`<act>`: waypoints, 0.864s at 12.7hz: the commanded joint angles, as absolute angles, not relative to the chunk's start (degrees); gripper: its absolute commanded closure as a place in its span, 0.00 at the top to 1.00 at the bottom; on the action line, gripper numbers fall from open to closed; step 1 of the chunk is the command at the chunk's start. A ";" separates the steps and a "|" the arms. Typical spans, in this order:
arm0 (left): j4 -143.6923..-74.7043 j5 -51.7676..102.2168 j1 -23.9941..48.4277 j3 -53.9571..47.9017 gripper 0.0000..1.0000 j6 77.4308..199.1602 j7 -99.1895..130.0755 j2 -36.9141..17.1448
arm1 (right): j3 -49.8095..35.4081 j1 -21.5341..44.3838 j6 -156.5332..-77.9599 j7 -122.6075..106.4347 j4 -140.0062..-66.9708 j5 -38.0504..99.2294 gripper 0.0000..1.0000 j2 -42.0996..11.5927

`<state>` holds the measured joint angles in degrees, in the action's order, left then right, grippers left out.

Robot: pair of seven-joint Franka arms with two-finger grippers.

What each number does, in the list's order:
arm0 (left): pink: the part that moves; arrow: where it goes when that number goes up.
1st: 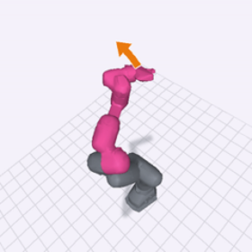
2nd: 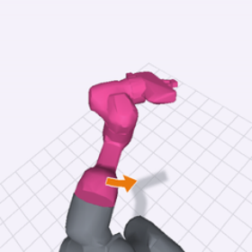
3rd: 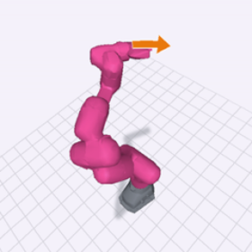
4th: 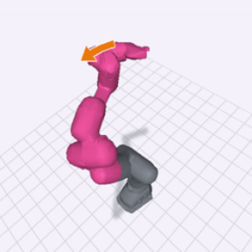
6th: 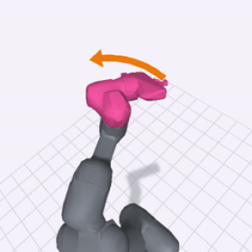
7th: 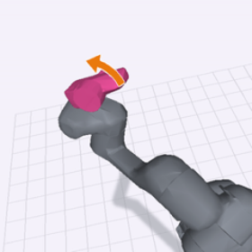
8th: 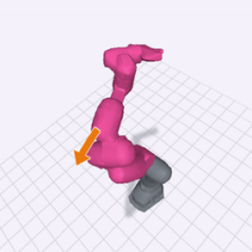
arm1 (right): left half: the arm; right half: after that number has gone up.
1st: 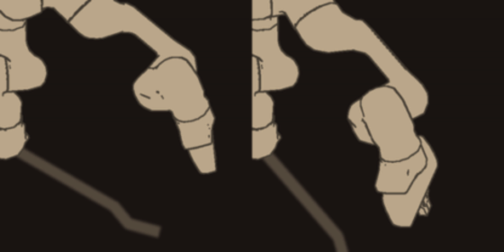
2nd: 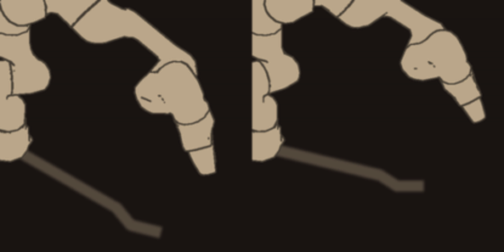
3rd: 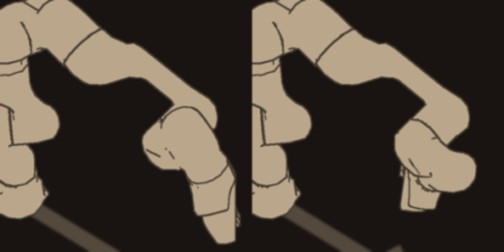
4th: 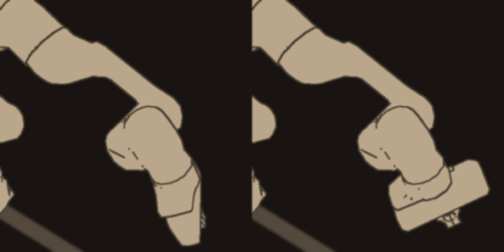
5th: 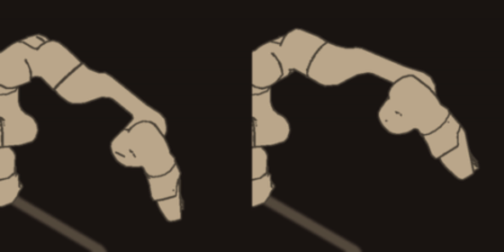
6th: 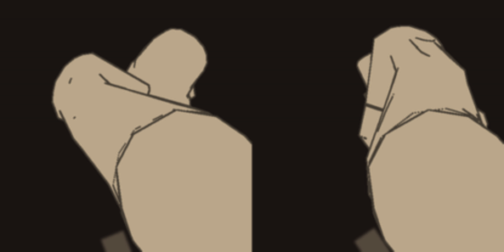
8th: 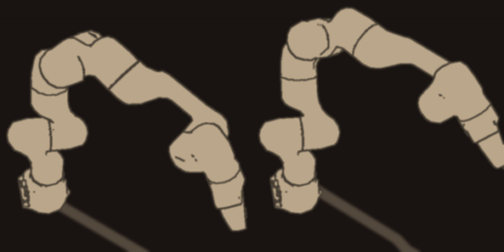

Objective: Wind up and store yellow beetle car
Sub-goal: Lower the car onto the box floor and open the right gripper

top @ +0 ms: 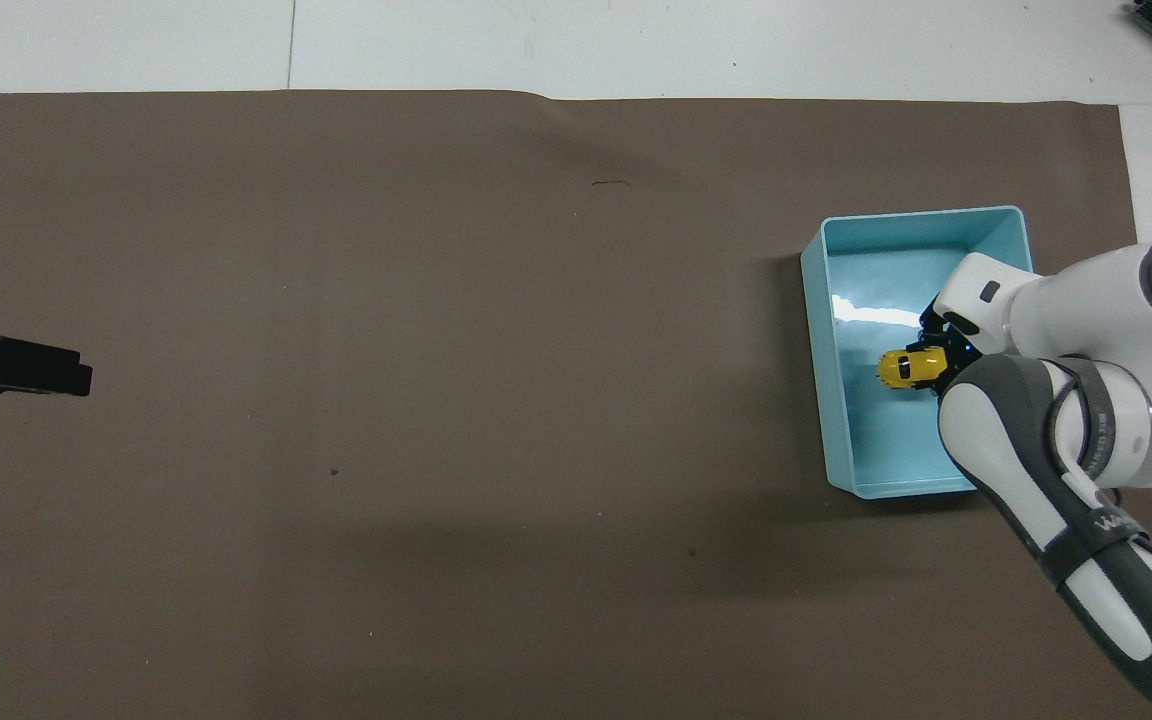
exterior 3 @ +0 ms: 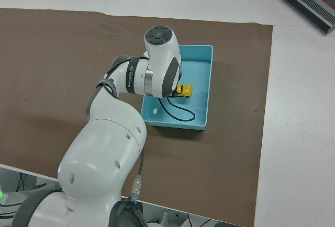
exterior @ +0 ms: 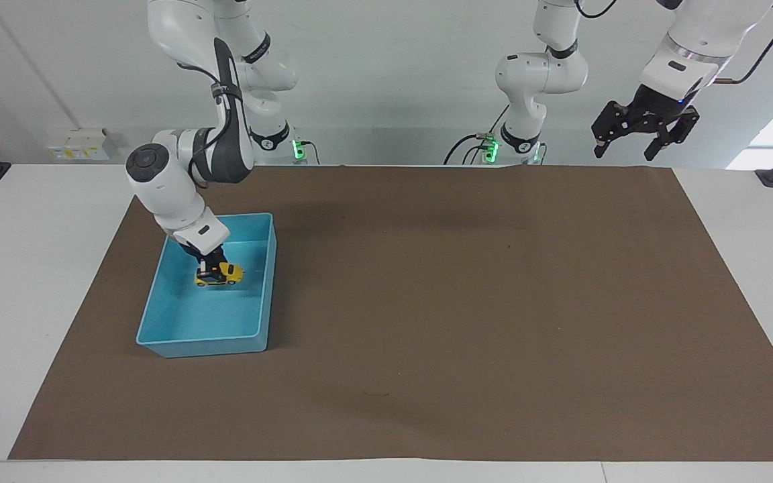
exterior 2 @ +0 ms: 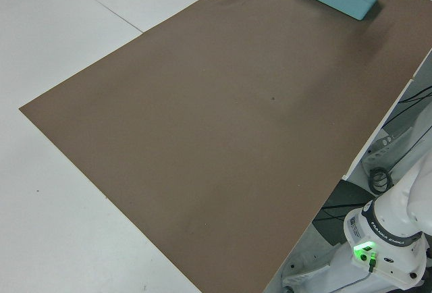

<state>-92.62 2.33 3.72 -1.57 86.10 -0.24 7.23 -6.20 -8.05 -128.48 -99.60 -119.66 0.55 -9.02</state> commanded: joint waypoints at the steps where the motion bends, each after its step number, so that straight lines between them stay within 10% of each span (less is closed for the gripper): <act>1: -91.76 2.72 2.81 -2.11 1.00 84.99 -0.79 7.03 | -6.77 -8.96 -132.62 -101.08 -121.37 -0.44 0.09 -10.28; 11: -91.76 2.72 2.72 -2.11 1.00 84.99 -0.79 7.03 | -6.77 -9.05 -134.81 -101.77 -122.60 -0.53 0.10 -12.30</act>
